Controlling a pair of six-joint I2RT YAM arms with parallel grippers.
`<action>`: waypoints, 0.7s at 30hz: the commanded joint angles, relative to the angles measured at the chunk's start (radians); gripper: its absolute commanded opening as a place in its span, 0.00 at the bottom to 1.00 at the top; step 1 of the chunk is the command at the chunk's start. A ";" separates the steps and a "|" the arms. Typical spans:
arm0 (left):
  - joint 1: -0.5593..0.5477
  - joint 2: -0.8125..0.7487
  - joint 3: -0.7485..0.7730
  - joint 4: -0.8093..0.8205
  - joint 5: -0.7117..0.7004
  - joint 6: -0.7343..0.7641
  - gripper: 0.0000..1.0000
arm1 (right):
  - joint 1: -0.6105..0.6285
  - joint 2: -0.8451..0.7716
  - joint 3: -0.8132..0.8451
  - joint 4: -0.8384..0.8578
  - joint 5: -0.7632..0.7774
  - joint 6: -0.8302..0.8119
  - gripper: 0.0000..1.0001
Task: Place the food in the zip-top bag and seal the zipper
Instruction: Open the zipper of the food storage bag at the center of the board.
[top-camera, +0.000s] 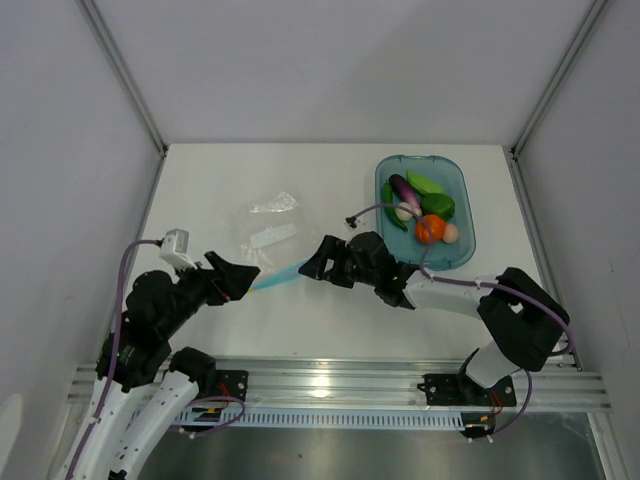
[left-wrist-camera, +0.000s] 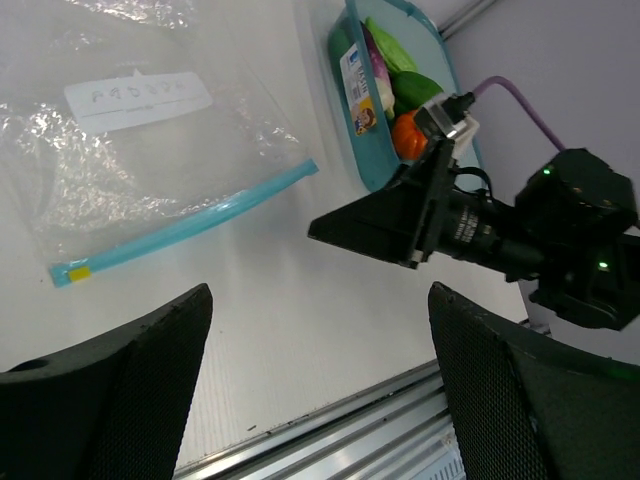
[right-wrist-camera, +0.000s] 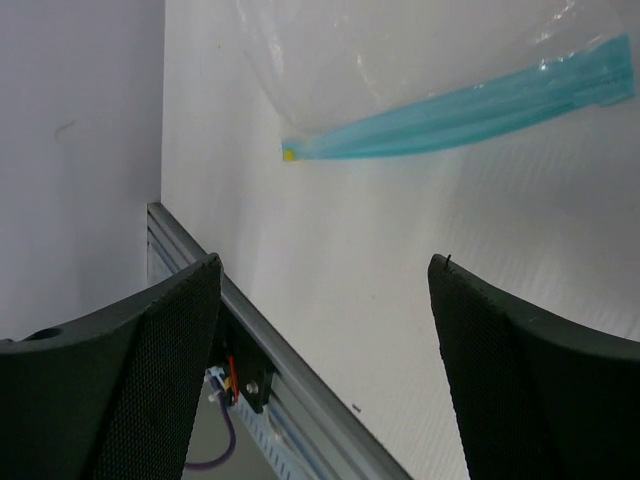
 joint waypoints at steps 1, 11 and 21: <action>0.008 -0.017 -0.006 0.079 0.094 0.052 0.89 | 0.006 0.074 -0.016 0.304 0.058 0.020 0.84; 0.008 -0.034 -0.006 0.082 0.126 0.083 0.88 | 0.009 0.379 0.009 0.674 0.058 0.120 0.75; 0.008 -0.038 -0.012 0.059 0.142 0.118 0.87 | 0.016 0.523 0.073 0.839 0.066 0.157 0.65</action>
